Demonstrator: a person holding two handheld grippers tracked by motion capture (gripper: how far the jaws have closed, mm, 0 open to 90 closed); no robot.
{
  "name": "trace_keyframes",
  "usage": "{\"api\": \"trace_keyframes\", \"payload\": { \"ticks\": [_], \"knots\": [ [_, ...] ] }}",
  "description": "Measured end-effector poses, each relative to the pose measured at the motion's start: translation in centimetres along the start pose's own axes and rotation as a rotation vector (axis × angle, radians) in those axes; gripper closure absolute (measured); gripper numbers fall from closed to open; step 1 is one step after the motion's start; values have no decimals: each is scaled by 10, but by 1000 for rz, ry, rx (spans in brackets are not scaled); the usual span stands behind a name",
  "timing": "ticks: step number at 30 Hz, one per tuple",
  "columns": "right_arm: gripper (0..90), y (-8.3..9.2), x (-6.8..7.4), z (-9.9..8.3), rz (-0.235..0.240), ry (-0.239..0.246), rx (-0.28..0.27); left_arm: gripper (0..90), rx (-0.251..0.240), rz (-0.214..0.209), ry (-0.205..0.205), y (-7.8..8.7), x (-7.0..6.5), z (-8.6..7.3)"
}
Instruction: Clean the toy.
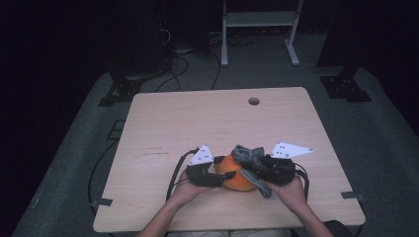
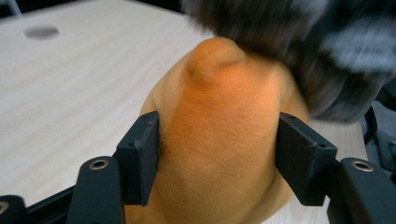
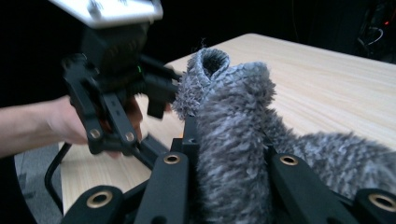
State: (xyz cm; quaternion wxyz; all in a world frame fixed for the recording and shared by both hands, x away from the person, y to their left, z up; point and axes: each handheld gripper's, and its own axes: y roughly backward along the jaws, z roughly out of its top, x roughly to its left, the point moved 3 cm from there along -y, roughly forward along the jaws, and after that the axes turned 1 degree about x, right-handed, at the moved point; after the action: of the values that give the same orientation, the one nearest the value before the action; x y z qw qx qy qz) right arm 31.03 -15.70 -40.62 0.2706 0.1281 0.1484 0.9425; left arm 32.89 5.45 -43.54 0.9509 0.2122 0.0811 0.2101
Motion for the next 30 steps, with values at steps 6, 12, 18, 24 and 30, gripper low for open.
{"api": "trace_keyframes", "payload": {
  "ticks": [6, 12, 18, 24, 30],
  "knots": [
    [748, 0, -17, -13, -6, -37, 18, 284, -5, -33, 1, 4, 2, -1],
    [746, 1, -18, -15, -9, -24, 32, 198, 0, -75, 118, -8, 13, -13],
    [746, 8, -29, -17, -59, -37, 32, 378, -13, -6, 43, 0, 5, -2],
    [746, 12, -20, -6, -11, -73, -63, 395, 8, 28, -28, 3, 0, 3],
    [747, -1, -11, -9, 12, -45, -38, 283, -17, -20, 2, 4, 2, 2]
  ]
}}
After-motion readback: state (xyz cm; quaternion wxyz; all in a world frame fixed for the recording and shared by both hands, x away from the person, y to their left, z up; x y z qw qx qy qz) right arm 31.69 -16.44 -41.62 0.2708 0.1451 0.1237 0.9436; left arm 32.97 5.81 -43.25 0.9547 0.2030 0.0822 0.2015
